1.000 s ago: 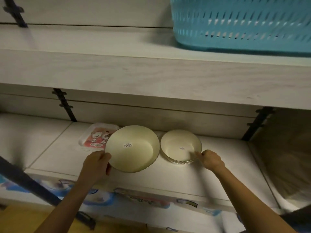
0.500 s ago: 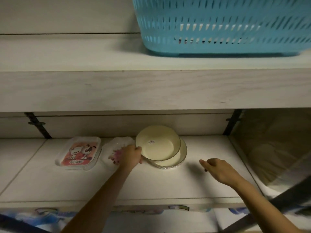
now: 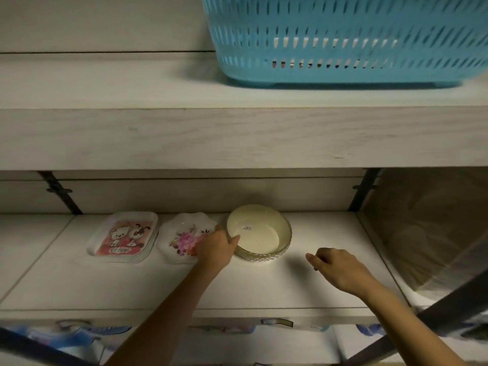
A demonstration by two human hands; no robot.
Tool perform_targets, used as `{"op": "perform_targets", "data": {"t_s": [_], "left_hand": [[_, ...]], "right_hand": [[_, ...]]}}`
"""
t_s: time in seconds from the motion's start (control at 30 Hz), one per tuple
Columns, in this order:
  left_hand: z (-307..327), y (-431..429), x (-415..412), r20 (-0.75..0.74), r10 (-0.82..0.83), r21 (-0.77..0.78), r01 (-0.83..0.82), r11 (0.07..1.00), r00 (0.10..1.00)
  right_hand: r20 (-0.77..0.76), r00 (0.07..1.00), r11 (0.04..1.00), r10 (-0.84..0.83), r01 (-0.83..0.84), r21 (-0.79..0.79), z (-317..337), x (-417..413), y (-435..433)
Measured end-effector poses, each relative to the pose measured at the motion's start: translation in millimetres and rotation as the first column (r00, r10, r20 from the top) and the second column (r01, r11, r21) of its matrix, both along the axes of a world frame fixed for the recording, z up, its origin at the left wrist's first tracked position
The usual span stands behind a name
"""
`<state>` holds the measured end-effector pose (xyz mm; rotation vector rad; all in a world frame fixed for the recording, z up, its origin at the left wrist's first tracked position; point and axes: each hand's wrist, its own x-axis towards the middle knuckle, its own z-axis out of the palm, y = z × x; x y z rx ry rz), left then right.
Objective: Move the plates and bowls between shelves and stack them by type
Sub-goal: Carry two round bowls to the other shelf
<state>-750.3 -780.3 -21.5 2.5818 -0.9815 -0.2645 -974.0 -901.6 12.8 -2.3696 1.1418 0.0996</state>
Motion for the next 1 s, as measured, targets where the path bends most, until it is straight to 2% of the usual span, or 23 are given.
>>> {"op": "perform_targets", "data": {"t_s": [0.13,0.23,0.4,0.53,0.73,1.0], "left_hand": [[12,37,4,0.195,-0.099,0.105,0.08,0.991,0.976],[22,76,7,0.241,-0.099,0.109,0.074,0.991,0.966],[39,140,16,0.268,-0.015,0.277,-0.062,0.959,0.963],[47,192,25,0.265,0.103,0.344,-0.194,0.919,0.959],[51,279,40,0.233,0.243,0.279,-0.304,0.911,0.942],[47,410,79,0.195,0.336,0.166,-0.369,0.915,0.921]], "right_hand": [[-0.036,0.996,0.996,0.085,-0.086,-0.02,3,13,6],[-0.047,0.983,0.983,0.179,-0.181,-0.035,7,28,15],[-0.041,0.928,0.928,0.369,-0.371,-0.045,8,66,44],[-0.031,0.868,0.865,0.495,-0.496,-0.077,10,100,83],[-0.05,0.779,0.761,0.625,-0.623,-0.179,22,149,149],[0.0,0.717,0.71,0.697,-0.69,-0.142,25,212,270]]}}
